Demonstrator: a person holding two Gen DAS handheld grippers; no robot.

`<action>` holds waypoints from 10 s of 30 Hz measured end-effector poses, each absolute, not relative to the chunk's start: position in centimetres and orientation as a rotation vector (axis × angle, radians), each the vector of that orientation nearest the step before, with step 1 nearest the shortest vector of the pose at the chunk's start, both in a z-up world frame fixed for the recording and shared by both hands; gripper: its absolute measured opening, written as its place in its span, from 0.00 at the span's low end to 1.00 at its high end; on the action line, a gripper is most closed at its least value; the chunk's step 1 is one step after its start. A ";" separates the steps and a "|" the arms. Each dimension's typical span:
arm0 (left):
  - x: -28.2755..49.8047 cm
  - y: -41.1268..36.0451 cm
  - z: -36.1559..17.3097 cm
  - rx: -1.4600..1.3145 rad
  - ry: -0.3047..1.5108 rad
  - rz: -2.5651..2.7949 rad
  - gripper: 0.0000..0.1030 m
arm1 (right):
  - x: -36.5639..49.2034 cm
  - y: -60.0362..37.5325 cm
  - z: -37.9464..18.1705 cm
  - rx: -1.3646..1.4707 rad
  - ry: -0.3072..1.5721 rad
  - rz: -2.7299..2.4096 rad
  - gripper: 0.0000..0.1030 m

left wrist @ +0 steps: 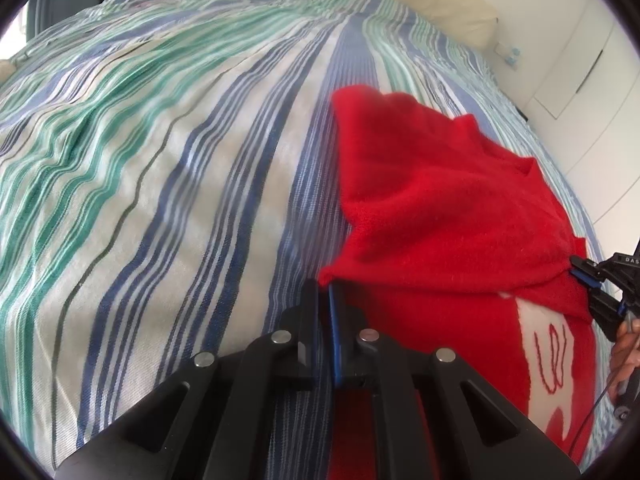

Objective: Fold small clothes

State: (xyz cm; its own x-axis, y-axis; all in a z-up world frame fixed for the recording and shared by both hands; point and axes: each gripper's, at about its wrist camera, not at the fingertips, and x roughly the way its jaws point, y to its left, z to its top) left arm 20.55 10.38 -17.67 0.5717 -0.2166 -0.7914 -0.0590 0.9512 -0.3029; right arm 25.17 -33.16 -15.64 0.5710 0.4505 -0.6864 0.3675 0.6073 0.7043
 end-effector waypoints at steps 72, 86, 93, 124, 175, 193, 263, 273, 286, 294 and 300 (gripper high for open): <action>11.7 14.0 -17.4 -0.186 0.955 0.149 1.00 | 1.6 -39.2 -15.3 0.127 0.845 -0.241 0.93; 11.6 13.8 -17.4 -0.171 0.952 0.161 1.00 | 1.8 -39.0 -15.3 0.116 0.848 -0.248 0.93; 11.6 13.8 -17.4 -0.170 0.952 0.162 1.00 | 1.9 -39.0 -15.3 0.113 0.849 -0.253 0.93; 11.6 14.0 -17.3 -0.180 0.959 0.150 1.00 | 2.0 -38.8 -15.4 0.102 0.851 -0.263 0.95; 33.5 8.6 -8.0 -0.499 1.083 -0.106 0.69 | 27.1 -35.4 -3.5 0.517 0.835 0.236 0.25; 18.1 6.2 -11.8 -0.207 1.077 -0.188 0.88 | 14.2 -33.1 -11.3 0.113 1.037 0.233 0.36; 9.4 -0.1 -17.1 0.024 0.924 -0.132 0.99 | 4.2 -27.8 -15.2 -0.080 0.848 0.024 0.65; 9.7 -0.1 -17.1 0.029 0.944 -0.129 1.00 | 4.2 -27.9 -15.2 -0.080 0.847 0.025 0.66; 10.4 6.4 -11.2 -0.032 0.945 -0.152 0.99 | 14.0 -34.2 -7.5 0.197 0.859 0.158 0.68; 10.9 9.5 -14.3 -0.104 0.982 -0.076 0.98 | 25.4 -36.4 -14.1 0.491 1.066 0.119 0.51; 11.8 10.9 -13.4 -0.133 0.947 -0.034 0.98 | 25.6 -34.4 -10.7 0.402 1.039 0.088 0.09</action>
State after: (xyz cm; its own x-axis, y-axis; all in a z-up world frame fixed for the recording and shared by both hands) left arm 11.84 10.92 -13.45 0.5844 -0.0877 -0.8067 -0.0290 0.9913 -0.1287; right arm 25.62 -34.44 -10.68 0.5105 0.2584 -0.8202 0.1175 0.9239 0.3642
